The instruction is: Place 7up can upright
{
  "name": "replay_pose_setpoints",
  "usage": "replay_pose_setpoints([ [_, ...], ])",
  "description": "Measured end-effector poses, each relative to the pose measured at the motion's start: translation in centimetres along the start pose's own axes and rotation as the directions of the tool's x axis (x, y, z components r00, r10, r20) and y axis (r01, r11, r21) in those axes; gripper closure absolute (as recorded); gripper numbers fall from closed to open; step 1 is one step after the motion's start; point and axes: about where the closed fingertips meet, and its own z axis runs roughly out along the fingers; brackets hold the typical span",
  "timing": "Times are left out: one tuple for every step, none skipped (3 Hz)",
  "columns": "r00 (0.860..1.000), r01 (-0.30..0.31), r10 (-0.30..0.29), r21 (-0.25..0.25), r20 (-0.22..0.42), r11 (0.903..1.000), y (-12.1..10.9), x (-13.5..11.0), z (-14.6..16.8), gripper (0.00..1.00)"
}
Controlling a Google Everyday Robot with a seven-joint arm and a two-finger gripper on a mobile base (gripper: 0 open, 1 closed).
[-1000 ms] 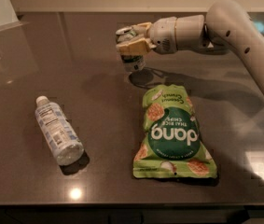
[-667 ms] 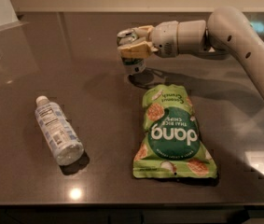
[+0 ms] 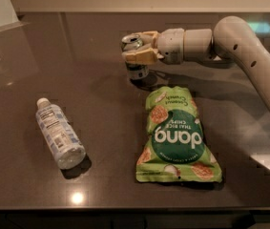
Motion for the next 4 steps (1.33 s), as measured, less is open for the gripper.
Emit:
replay_pose_setpoints([
  [1.000, 0.004, -0.004, 0.005, 0.030, 1.0000, -0.03, 0.31, -0.15, 0.82],
  [0.998, 0.020, -0.020, 0.003, 0.065, 0.9998, -0.17, 0.41, -0.46, 0.58],
  [0.995, 0.036, -0.034, -0.010, 0.095, 0.9993, -0.13, 0.73, -0.83, 0.36],
  [0.995, 0.036, -0.035, -0.015, 0.095, 0.9992, 0.00, 0.66, -0.52, 0.12],
])
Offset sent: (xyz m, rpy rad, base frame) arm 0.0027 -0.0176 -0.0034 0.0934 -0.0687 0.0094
